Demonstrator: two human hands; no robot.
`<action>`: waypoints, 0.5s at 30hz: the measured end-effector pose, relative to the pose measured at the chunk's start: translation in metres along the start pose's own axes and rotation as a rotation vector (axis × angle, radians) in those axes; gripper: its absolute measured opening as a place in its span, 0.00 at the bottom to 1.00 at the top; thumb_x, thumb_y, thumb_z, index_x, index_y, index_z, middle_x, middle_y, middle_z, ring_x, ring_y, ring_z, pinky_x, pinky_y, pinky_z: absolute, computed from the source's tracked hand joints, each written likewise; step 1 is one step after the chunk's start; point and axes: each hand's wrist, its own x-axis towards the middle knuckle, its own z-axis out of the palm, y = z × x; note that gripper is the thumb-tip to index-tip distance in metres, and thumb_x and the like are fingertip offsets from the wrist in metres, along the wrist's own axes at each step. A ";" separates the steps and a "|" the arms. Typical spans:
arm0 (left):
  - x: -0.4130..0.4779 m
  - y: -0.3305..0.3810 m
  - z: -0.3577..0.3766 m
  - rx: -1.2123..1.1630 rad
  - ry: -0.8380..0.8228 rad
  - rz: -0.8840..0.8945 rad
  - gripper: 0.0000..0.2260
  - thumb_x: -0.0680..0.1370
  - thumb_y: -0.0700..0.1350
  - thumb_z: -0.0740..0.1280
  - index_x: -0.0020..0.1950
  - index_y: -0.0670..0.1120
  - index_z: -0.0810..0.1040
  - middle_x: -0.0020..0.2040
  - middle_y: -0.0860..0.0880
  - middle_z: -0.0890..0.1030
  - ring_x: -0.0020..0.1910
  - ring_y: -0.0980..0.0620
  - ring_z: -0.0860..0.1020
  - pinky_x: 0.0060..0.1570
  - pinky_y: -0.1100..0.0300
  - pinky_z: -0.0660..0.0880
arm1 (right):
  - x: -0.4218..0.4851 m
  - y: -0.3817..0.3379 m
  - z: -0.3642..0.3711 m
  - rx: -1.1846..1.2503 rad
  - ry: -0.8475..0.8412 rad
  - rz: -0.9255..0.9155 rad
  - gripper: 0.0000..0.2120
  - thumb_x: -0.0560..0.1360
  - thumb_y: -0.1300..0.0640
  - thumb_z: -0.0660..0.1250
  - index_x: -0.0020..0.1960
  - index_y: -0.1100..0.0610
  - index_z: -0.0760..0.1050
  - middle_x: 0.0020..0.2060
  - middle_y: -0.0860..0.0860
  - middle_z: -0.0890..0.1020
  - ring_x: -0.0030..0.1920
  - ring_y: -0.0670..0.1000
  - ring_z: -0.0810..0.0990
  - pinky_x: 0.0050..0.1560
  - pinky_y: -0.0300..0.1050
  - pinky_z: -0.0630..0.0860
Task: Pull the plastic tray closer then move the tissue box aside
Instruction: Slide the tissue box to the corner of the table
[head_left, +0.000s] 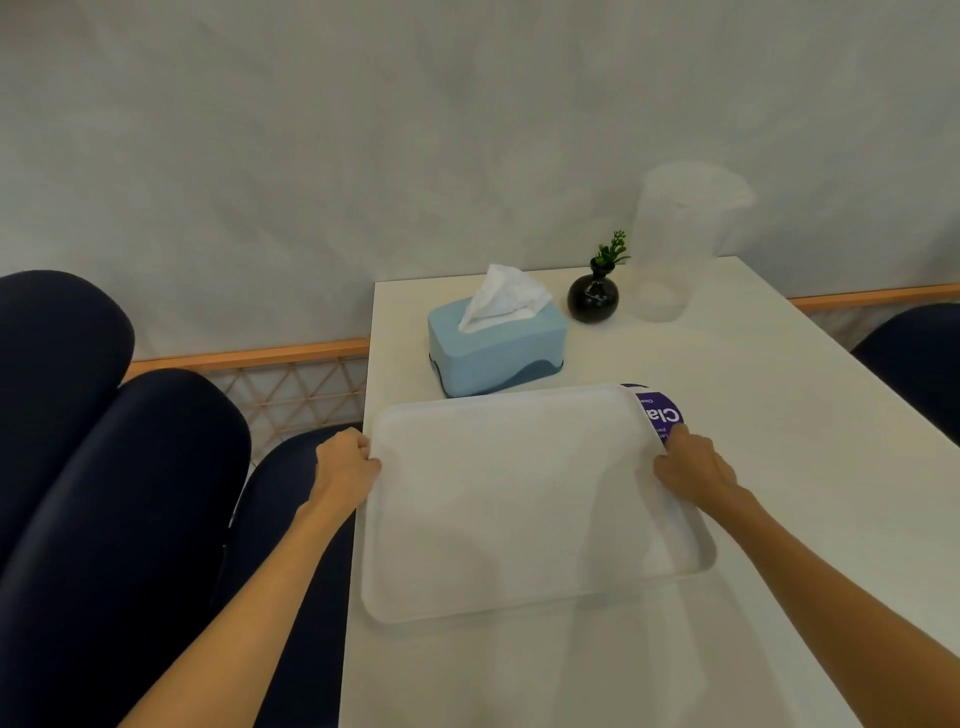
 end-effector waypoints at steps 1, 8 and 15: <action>0.003 0.004 -0.002 -0.009 0.011 0.005 0.14 0.74 0.35 0.66 0.60 0.36 0.75 0.52 0.38 0.80 0.48 0.48 0.75 0.49 0.57 0.71 | 0.003 -0.004 -0.005 -0.023 0.014 -0.009 0.18 0.74 0.60 0.60 0.62 0.63 0.66 0.56 0.61 0.77 0.45 0.59 0.71 0.47 0.50 0.72; 0.028 0.072 -0.003 -0.229 -0.001 0.074 0.23 0.77 0.46 0.66 0.69 0.41 0.67 0.64 0.40 0.76 0.62 0.44 0.75 0.53 0.57 0.69 | 0.044 -0.071 -0.038 0.161 0.047 -0.240 0.18 0.77 0.58 0.61 0.65 0.63 0.68 0.60 0.63 0.77 0.58 0.62 0.75 0.53 0.49 0.72; 0.050 0.118 0.032 -0.331 -0.149 0.015 0.27 0.78 0.58 0.60 0.67 0.40 0.67 0.62 0.45 0.74 0.53 0.46 0.72 0.47 0.57 0.67 | 0.074 -0.142 -0.030 0.608 -0.097 -0.223 0.27 0.80 0.49 0.56 0.76 0.58 0.56 0.72 0.58 0.67 0.70 0.59 0.68 0.66 0.52 0.68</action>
